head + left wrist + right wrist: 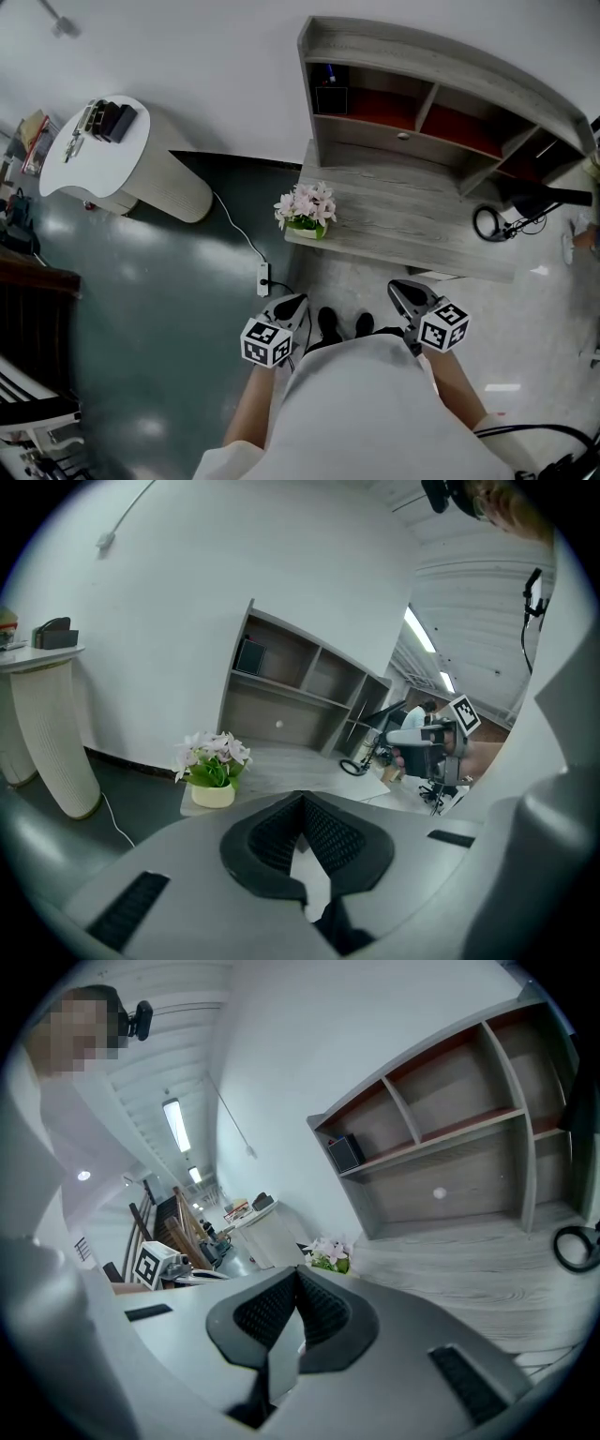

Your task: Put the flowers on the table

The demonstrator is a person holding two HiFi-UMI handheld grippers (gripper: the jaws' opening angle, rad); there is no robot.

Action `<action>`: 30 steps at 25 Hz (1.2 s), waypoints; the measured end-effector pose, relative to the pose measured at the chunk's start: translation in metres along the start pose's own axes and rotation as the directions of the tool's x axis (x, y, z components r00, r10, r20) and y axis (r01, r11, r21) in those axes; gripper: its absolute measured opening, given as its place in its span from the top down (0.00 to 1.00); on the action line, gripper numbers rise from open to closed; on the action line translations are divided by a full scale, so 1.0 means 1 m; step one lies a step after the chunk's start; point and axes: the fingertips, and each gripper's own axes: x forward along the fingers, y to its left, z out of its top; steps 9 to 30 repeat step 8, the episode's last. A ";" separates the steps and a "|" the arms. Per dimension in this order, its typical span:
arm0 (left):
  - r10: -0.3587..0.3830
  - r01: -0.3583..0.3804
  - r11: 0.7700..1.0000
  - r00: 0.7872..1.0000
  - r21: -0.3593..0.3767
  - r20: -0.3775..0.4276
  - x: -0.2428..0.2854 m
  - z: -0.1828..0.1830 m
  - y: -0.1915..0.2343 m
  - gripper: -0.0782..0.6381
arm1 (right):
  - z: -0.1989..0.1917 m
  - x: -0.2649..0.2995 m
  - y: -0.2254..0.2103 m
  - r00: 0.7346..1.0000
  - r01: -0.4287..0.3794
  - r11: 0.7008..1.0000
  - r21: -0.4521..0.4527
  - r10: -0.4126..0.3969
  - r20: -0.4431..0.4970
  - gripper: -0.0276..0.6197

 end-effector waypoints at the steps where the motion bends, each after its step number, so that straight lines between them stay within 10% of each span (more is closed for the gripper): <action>1: -0.002 0.002 1.000 1.000 0.001 0.000 0.000 0.000 0.000 0.88 | 0.002 0.001 0.000 1.000 0.002 1.000 0.001 -0.002 0.006 0.93; 30: -0.002 0.002 1.000 1.000 -0.004 -0.002 0.002 0.000 -0.001 0.88 | 0.006 -0.001 -0.002 1.000 0.008 1.000 0.002 -0.008 0.018 0.93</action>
